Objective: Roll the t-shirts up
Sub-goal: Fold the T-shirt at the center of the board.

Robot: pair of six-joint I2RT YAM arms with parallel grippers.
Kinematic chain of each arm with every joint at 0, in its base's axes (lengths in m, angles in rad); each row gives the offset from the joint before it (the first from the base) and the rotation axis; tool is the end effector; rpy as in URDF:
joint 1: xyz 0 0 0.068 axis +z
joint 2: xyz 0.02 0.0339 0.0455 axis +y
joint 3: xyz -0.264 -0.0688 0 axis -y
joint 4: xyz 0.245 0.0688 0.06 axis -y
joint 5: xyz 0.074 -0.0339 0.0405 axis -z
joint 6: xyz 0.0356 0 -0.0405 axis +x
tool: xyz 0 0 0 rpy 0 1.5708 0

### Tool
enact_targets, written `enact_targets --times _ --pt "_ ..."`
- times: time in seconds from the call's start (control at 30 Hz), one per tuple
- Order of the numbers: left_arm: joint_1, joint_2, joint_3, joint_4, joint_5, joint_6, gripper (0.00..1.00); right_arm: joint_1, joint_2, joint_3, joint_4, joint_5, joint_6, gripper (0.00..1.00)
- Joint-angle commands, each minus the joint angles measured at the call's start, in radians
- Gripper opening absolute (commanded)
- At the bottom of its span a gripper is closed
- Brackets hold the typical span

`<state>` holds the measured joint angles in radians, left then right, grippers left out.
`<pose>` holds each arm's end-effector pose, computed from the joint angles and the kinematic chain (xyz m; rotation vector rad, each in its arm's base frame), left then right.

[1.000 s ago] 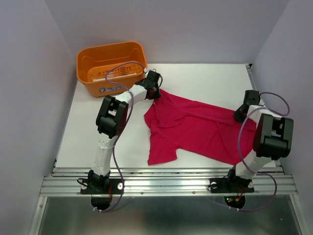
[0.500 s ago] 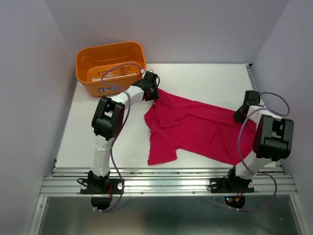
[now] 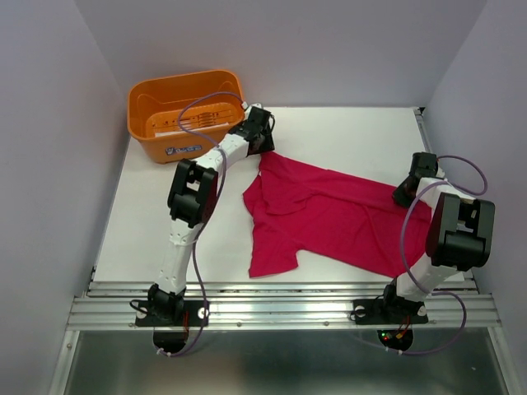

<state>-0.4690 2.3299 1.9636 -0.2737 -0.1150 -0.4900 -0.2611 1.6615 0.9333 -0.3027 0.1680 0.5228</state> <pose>0.4832 -0.2403 0.2080 -0.0881 2.2342 -0.4037 0.3103 -0.0891 0.1646 1.0422 2.3640 -0.1224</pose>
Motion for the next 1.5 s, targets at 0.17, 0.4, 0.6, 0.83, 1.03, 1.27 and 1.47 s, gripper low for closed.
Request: enact_targets --times 0.17,0.4,0.6,0.83,1.03,1.27,1.47 --pt "0.006 0.066 0.086 -0.048 -0.054 0.018 0.49 -0.006 -0.028 0.004 0.004 -0.016 -0.012 0.17" --pt "0.032 0.048 0.096 -0.065 -0.117 0.034 0.47 -0.006 -0.031 0.002 0.002 -0.012 -0.018 0.17" --pt "0.076 0.013 0.064 -0.065 -0.126 0.045 0.47 -0.006 -0.032 0.001 0.004 -0.012 -0.017 0.17" --pt "0.093 -0.026 0.024 -0.062 -0.152 0.050 0.47 -0.006 -0.040 0.002 -0.001 -0.015 -0.018 0.17" --pt "0.116 -0.063 -0.006 -0.056 -0.163 0.053 0.47 -0.006 -0.048 0.004 -0.007 -0.015 -0.020 0.17" --pt "0.116 -0.079 -0.014 -0.039 -0.108 0.045 0.48 -0.006 -0.060 0.001 -0.010 -0.015 -0.017 0.17" --pt "0.070 -0.089 -0.008 -0.019 -0.074 0.045 0.51 -0.006 -0.059 0.002 -0.012 -0.015 -0.018 0.17"
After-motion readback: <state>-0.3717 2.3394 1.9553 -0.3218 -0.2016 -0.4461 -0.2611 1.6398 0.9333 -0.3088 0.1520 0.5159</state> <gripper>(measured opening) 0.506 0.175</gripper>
